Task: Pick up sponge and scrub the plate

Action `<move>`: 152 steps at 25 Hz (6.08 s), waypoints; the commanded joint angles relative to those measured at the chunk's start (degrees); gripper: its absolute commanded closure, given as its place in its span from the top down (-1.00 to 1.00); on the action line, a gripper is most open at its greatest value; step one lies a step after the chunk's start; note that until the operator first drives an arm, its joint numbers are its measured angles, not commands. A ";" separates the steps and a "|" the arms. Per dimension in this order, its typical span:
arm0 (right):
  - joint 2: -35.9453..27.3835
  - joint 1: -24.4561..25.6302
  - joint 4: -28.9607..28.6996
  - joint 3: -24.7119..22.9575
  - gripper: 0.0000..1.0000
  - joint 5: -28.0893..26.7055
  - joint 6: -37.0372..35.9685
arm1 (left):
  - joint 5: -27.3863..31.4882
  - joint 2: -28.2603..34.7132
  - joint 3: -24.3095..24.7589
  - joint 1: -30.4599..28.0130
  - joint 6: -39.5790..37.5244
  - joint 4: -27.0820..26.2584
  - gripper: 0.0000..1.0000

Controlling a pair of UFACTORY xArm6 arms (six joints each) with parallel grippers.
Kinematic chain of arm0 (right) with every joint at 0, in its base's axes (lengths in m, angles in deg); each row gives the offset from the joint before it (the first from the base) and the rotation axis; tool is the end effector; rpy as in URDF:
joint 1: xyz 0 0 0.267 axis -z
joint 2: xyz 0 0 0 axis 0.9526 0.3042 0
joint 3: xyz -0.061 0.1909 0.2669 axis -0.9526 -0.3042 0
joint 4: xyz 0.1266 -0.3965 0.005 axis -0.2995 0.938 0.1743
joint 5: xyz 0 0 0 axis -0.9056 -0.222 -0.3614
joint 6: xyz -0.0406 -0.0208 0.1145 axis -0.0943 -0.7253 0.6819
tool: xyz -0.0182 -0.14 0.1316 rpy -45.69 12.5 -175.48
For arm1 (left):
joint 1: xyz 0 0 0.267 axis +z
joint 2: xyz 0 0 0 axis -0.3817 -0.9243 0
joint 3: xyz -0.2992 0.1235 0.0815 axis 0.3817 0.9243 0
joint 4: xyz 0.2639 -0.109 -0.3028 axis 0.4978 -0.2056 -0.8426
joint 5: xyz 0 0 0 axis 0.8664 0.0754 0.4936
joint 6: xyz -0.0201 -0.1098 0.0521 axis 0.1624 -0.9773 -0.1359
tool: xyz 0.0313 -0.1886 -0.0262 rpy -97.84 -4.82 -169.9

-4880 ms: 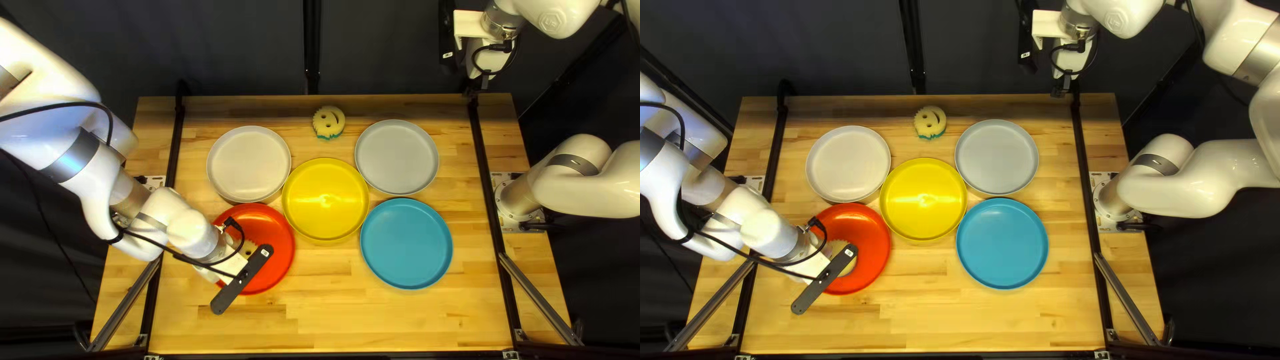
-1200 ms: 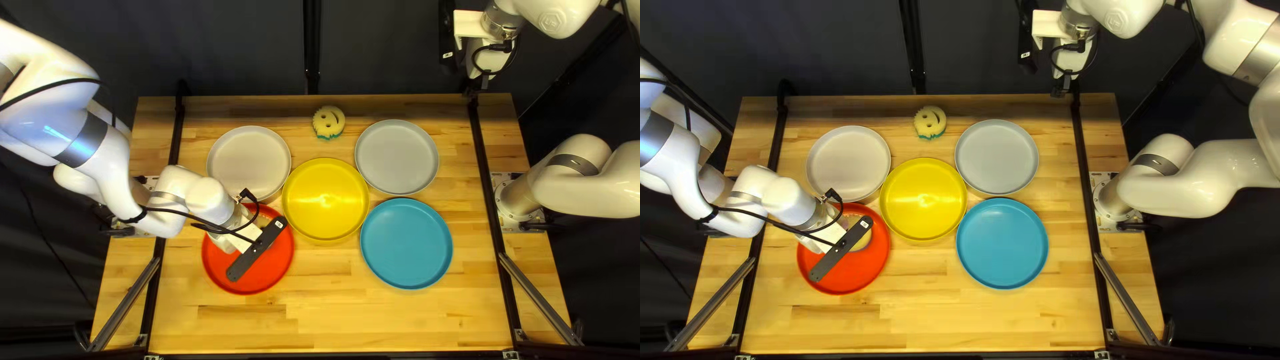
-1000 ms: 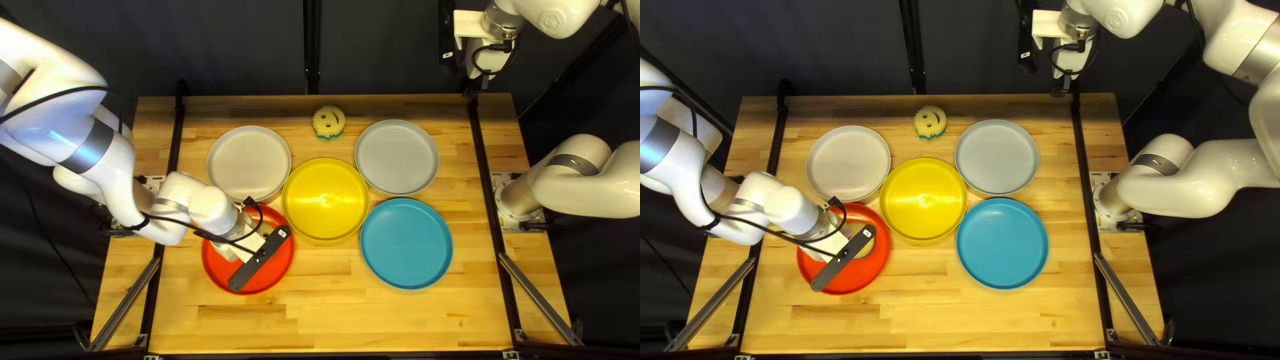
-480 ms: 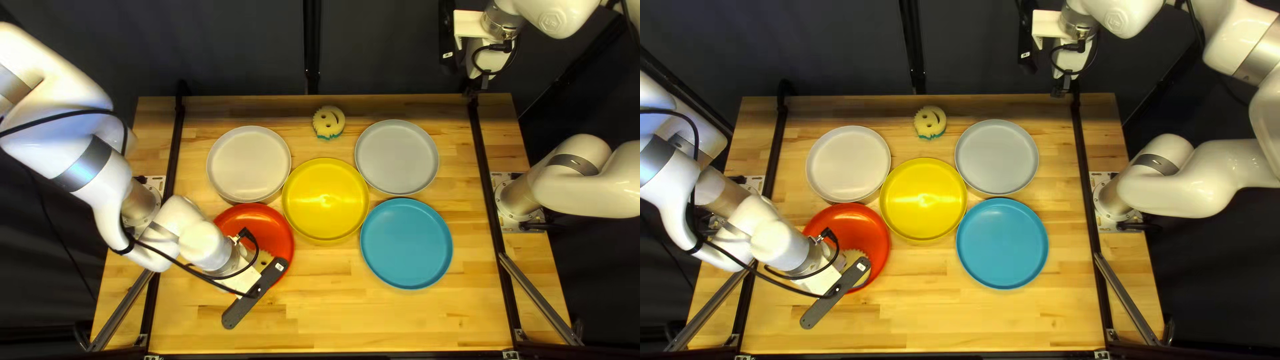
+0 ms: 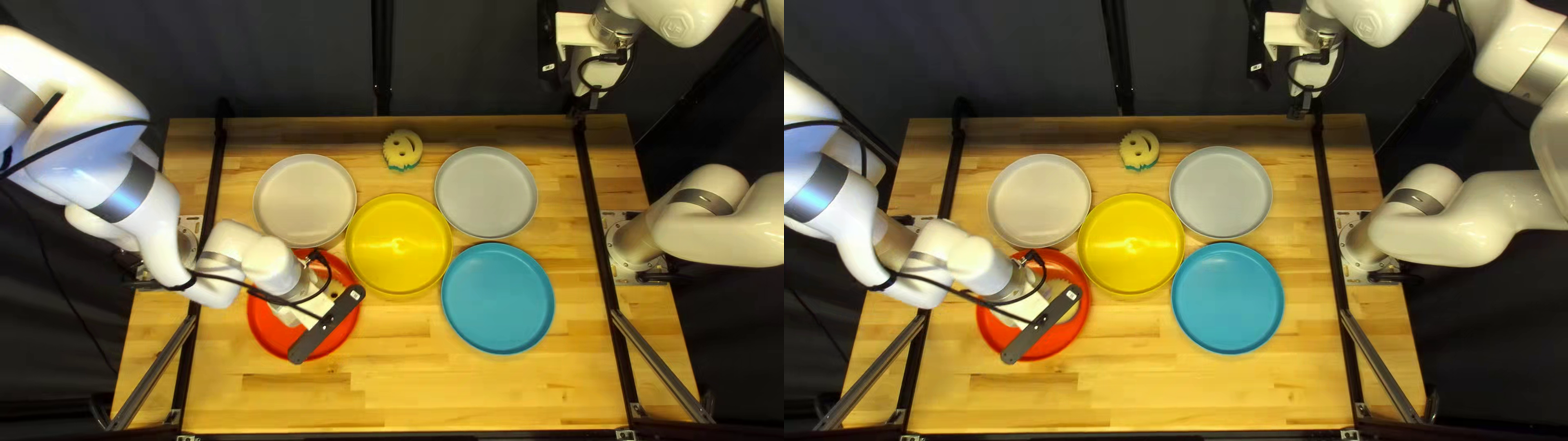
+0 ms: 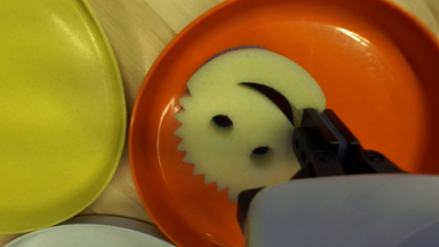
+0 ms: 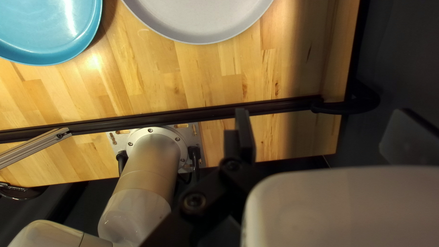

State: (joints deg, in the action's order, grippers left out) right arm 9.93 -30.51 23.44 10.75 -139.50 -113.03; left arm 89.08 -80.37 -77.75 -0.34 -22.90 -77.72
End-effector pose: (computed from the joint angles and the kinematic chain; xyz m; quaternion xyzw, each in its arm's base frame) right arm 0.2444 -0.2308 0.2844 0.9984 -0.0529 -0.0167 0.0077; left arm 0.3765 -0.1667 0.0072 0.9212 -0.3810 0.0688 0.0379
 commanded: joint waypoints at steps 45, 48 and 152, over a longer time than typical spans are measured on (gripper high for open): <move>0.00 0.00 0.00 0.00 1.00 0.00 0.00 | 3.46 4.85 1.76 -5.22 -8.49 2.38 -1.00; 0.00 0.00 0.00 0.00 1.00 0.00 0.00 | 4.23 3.89 0.06 -7.60 -11.35 3.58 -1.00; 0.00 0.00 0.00 0.00 1.00 0.00 0.00 | 6.68 2.65 -1.95 -1.51 -2.12 2.02 -1.00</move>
State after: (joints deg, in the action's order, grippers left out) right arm 9.93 -30.51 23.44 10.75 -139.50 -113.03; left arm 95.73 -77.58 -79.44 -2.12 -25.49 -75.94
